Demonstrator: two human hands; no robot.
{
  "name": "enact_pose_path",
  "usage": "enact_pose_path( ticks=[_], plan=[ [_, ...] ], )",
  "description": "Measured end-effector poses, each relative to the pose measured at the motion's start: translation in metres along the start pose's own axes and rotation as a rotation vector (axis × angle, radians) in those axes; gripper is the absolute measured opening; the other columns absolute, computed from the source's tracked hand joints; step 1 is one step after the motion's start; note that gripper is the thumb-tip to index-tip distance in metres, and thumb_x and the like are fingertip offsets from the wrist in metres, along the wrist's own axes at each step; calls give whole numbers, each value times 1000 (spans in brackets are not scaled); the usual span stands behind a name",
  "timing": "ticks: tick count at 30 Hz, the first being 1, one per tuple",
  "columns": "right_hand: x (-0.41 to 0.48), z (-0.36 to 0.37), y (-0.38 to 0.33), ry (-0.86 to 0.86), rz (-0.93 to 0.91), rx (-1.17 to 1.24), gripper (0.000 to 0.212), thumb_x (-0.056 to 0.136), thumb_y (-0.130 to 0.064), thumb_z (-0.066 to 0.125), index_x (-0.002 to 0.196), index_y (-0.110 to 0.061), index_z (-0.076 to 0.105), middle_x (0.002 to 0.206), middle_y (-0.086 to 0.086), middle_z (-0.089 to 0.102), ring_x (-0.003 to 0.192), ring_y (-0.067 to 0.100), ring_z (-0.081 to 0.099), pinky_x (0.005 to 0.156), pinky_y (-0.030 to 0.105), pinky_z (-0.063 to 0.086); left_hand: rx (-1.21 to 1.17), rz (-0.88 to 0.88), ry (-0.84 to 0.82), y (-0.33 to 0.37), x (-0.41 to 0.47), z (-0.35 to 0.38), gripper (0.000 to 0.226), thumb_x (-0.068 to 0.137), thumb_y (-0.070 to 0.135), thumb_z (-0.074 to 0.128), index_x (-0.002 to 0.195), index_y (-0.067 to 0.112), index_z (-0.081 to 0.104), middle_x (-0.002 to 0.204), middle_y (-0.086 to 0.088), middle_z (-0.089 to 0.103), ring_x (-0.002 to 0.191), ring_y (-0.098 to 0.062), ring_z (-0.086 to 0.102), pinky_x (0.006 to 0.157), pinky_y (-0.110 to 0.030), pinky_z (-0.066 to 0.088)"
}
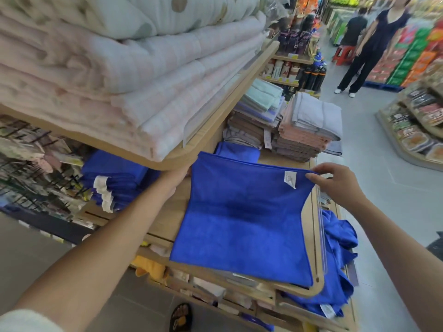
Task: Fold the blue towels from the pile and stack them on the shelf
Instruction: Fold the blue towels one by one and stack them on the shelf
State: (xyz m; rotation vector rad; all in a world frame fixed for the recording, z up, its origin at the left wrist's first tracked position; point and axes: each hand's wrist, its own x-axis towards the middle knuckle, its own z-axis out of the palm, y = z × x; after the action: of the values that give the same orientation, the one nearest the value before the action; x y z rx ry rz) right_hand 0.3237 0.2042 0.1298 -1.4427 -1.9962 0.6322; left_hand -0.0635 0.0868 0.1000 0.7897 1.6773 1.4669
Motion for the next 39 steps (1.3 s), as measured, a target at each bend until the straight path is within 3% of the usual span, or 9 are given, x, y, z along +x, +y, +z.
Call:
enact_pose_path(
  ticks=[5,8,10,14,19,24,29,34,39],
  plan=[
    [-59,-20,3,-60,-95,20,16,84,-32,82,83,-42,69,59,0,62,43,9,45,44,17,39,164,186,44,1,-46,-26,22,97,10,65,117,5,69,108,-7,71,106,-21,66,96,-38,51],
    [-100,-30,4,-110,-205,-67,22,82,-31,80,90,-48,68,71,-19,63,48,11,51,46,9,35,371,299,-13,-13,-81,-49,14,93,6,69,106,6,72,99,-9,72,96,-16,65,92,-35,49],
    [-127,-27,14,-157,-211,-117,25,83,-28,82,90,-48,69,77,-13,61,54,14,53,49,13,37,441,307,-46,-33,-102,-62,15,91,4,70,104,10,73,106,-8,72,100,-13,65,93,-31,47],
    [-175,-5,35,-323,-211,-265,29,84,-24,82,83,-48,66,96,-26,62,59,10,57,50,18,42,625,274,-215,-79,-140,-80,23,90,7,70,97,29,74,120,13,64,113,7,57,90,-12,43],
    [-194,8,38,-461,-148,-337,23,93,-37,72,76,-50,62,99,-40,60,71,3,62,62,14,47,842,228,-221,-114,-154,-87,30,87,10,62,92,39,71,120,27,54,118,7,47,100,-22,37],
    [-172,20,25,-307,-41,-209,8,99,-30,64,95,-37,67,88,-27,67,69,1,64,60,15,47,879,502,-64,-113,-148,-46,26,92,13,57,103,32,70,115,20,57,112,-5,51,96,-33,48],
    [-150,54,14,-347,182,-338,59,102,-30,57,153,-10,34,139,13,52,108,28,61,79,35,48,1084,450,-226,-124,-128,8,46,104,40,41,148,27,47,160,6,36,152,-13,21,122,-39,27],
    [-166,100,14,-410,232,-451,80,106,-39,43,160,3,2,160,25,26,141,39,34,116,42,32,1358,388,-243,-151,-116,15,69,102,61,17,162,27,15,170,6,7,157,-15,-1,127,-41,1],
    [-145,111,19,-269,171,-562,91,101,-58,45,161,-1,6,159,18,35,139,36,39,116,41,32,1368,395,-247,-145,-91,17,69,102,60,16,163,27,10,171,7,3,157,-15,-4,128,-42,1]
  ],
)
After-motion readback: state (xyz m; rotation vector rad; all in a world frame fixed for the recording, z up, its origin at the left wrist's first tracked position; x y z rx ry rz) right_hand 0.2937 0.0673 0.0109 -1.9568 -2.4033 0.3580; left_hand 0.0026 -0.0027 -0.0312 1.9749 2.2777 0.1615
